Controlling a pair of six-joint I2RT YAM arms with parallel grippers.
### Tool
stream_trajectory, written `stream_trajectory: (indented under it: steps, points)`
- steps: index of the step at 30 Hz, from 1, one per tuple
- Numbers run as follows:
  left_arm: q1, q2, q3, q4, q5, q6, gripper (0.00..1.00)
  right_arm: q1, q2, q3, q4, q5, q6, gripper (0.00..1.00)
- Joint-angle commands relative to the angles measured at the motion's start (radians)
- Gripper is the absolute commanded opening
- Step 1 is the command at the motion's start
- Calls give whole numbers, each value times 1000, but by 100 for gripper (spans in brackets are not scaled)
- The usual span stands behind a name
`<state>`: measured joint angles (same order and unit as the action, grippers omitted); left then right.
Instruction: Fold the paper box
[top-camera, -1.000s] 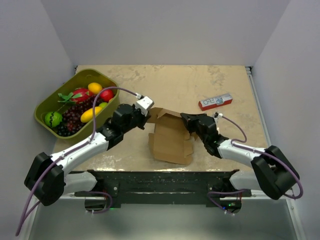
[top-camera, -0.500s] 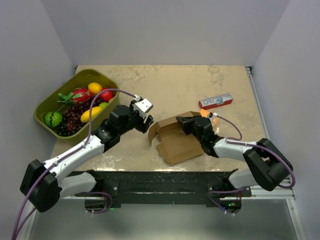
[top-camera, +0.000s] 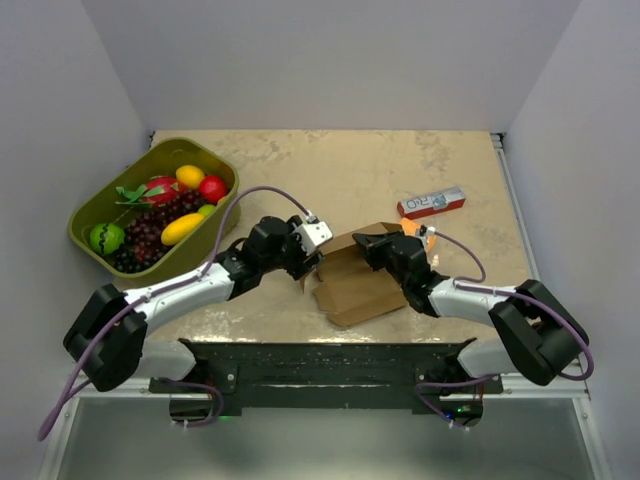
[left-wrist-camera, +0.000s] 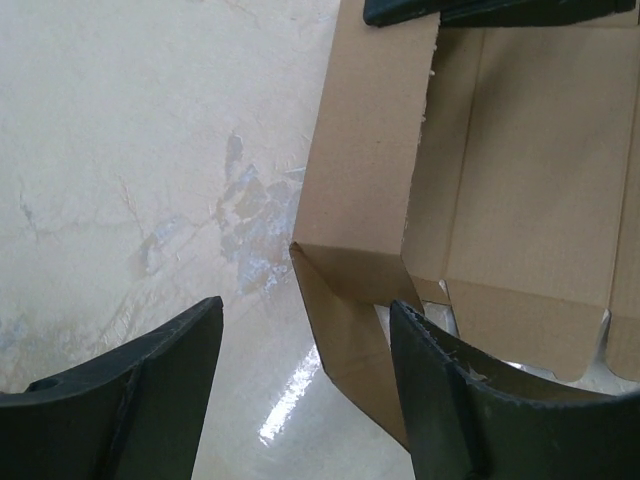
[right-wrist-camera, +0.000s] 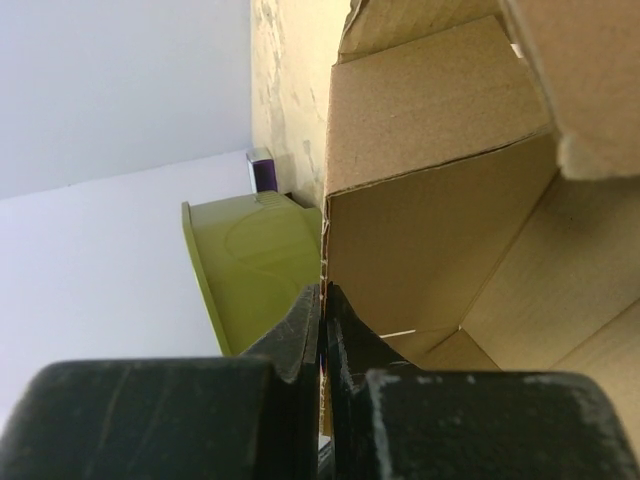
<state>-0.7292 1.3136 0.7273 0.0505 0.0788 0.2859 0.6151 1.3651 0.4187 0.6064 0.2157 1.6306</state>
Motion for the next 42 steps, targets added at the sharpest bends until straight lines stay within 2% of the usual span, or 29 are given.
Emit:
stream_trajectory:
  steps: [1,6,12,19,22,26,31,33,35,36,38,42]
  points:
    - [-16,50,44,87,-51,59,72,5,-17,-17,53,10,-8,1]
    - [-41,102,38,169,-123,55,68,5,-29,-20,55,16,-9,1]
    - [-41,118,3,293,-106,-46,63,3,-26,-20,58,24,-15,0]
    - [-44,150,14,289,-83,-126,62,3,-15,-20,62,27,-14,0]
    - [-44,105,6,218,-88,-100,67,3,-18,-20,58,34,-14,0]
    - [-45,-8,-14,121,-111,-113,80,5,-26,-26,52,45,-17,0]
    - [-35,-132,-55,65,-126,-184,88,3,-27,-37,59,44,-14,0]
    - [-27,-172,-69,43,-186,-220,91,5,-27,-41,66,40,-14,0]
    - [10,-180,-65,-6,-285,-286,95,3,-27,-46,69,40,-12,0]
    - [36,-174,-49,-29,-315,-369,95,3,-29,-47,69,40,-11,0]
    - [129,-151,-48,-84,-272,-413,95,5,-29,-49,69,44,-12,0]
    - [139,-48,-22,-144,-212,-418,95,3,-27,-47,69,47,-8,0]
